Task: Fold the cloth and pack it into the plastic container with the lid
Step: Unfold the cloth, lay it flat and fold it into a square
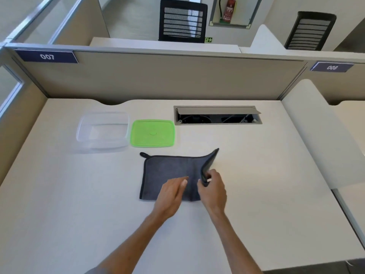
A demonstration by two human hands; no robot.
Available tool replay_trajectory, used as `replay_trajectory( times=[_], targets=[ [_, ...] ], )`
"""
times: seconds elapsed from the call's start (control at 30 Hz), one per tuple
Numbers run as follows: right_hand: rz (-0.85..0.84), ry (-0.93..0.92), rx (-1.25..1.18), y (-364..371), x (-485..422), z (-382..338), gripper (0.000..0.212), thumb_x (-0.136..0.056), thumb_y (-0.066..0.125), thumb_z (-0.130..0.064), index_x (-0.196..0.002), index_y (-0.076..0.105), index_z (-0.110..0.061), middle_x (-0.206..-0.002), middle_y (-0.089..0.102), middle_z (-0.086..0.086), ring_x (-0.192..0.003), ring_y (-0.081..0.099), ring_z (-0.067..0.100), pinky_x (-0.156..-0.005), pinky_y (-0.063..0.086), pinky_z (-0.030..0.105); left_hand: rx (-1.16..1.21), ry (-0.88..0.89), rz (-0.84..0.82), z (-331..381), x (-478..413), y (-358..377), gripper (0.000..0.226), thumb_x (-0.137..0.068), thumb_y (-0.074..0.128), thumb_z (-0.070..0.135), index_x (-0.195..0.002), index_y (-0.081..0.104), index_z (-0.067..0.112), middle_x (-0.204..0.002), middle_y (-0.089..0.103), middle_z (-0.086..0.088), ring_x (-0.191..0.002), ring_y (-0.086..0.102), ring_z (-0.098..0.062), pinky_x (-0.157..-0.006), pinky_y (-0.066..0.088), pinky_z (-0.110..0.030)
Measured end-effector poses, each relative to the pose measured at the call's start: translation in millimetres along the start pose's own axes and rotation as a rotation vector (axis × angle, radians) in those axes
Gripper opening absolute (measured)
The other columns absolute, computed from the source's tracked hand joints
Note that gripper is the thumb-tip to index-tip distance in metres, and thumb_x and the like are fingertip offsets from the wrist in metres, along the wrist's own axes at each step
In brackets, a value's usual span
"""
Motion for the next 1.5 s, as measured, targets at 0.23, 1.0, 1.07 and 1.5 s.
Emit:
replay_trajectory(
  times=[0.23,1.0,1.07,1.5],
  targets=[
    [-0.06,-0.368,0.2,50.5,29.6,-51.9,0.028,-0.084,0.071,-0.017,-0.106,0.054,-0.023,-0.107,0.061,-0.005,-0.09,0.066,0.027,-0.058,0.052,0.042,0.707,-0.298,0.003,16.7,-56.9,-57.9,0.053,-0.105,0.057,0.068,-0.088,0.059,0.017,-0.078,0.06,-0.003,-0.074,0.057,-0.021,-0.073,0.051,-0.037],
    [-0.237,-0.76,0.575,130.9,57.5,-1.6,0.062,-0.114,0.039,-0.034,-0.173,0.024,-0.02,-0.182,0.021,0.002,-0.167,0.023,0.019,-0.13,0.015,0.052,0.153,-0.476,0.337,-71.8,-36.8,-80.1,0.028,-0.105,0.065,0.021,-0.132,0.063,0.027,-0.114,0.081,0.001,-0.104,0.076,-0.029,-0.083,0.053,-0.038],
    [-0.256,-0.75,0.572,134.5,58.6,-1.6,0.063,-0.113,0.039,-0.034,-0.173,0.023,-0.021,-0.182,0.019,0.002,-0.168,0.022,0.02,-0.13,0.014,0.053,0.12,-0.464,0.329,-72.6,-35.0,-80.8,0.029,-0.105,0.064,0.02,-0.132,0.061,0.028,-0.118,0.079,0.001,-0.106,0.075,-0.03,-0.087,0.058,-0.043],
    [-0.144,-0.468,0.359,121.3,66.4,-6.6,0.069,-0.113,0.037,-0.05,-0.174,0.014,-0.031,-0.183,0.012,-0.01,-0.167,0.013,0.009,-0.135,0.015,0.043,-0.461,0.157,-0.155,-42.8,-101.9,-87.5,0.054,-0.114,0.048,0.032,-0.167,0.038,0.026,-0.17,0.043,0.002,-0.16,0.036,-0.024,-0.129,0.032,-0.043]
  ],
)
Point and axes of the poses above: each hand's wrist, its own x-axis away from the middle knuckle, its own y-axis out of the palm, z = x × y, the point moved 1 cm from there along -x, towards the middle knuckle
